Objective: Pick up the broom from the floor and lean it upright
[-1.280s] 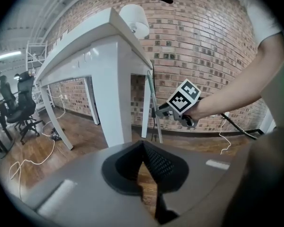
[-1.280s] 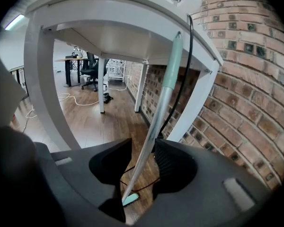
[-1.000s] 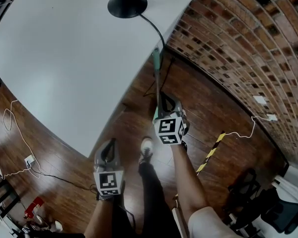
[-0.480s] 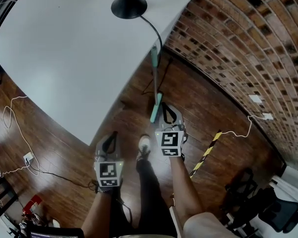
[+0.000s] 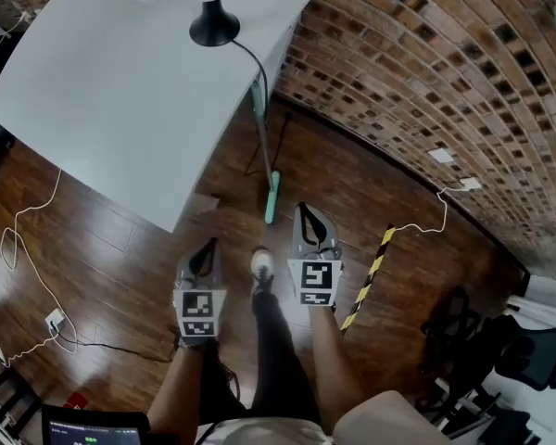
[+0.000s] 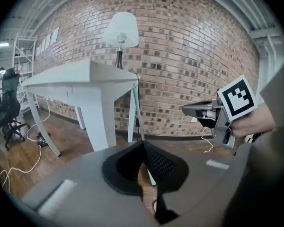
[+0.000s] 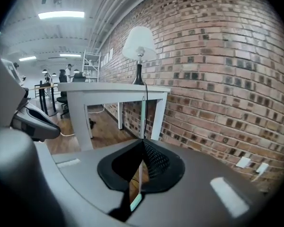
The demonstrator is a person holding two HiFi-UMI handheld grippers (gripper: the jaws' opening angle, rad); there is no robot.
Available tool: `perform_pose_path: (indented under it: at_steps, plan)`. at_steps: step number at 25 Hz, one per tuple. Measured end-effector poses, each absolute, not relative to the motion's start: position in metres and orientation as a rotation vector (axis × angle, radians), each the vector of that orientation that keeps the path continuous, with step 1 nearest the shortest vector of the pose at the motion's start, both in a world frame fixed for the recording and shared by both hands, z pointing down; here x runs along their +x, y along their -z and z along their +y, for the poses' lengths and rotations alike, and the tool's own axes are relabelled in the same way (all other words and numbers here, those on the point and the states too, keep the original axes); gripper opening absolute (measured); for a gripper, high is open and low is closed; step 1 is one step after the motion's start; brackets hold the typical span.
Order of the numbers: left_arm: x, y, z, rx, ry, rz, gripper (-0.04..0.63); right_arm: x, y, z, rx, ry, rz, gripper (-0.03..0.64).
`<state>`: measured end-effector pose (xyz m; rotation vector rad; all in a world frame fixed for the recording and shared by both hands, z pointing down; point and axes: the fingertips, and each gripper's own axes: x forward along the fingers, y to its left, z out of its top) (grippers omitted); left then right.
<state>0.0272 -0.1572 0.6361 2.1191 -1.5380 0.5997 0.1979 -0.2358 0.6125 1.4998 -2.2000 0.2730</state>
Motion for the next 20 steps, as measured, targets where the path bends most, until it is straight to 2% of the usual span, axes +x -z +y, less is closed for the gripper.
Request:
perform_pose_path:
  at_steps: [10,20]
  plan:
    - [-0.017,-0.481,-0.11,2.383,-0.543,-1.511,0.0,0.193,-0.457,-0.109,1.775,-0.246,-2.149,0.012]
    - [-0.072,-0.354,-0.072,2.578,-0.53,-1.542,0.0,0.162,-0.325,-0.046,1.92,-0.142,-2.208,0.014]
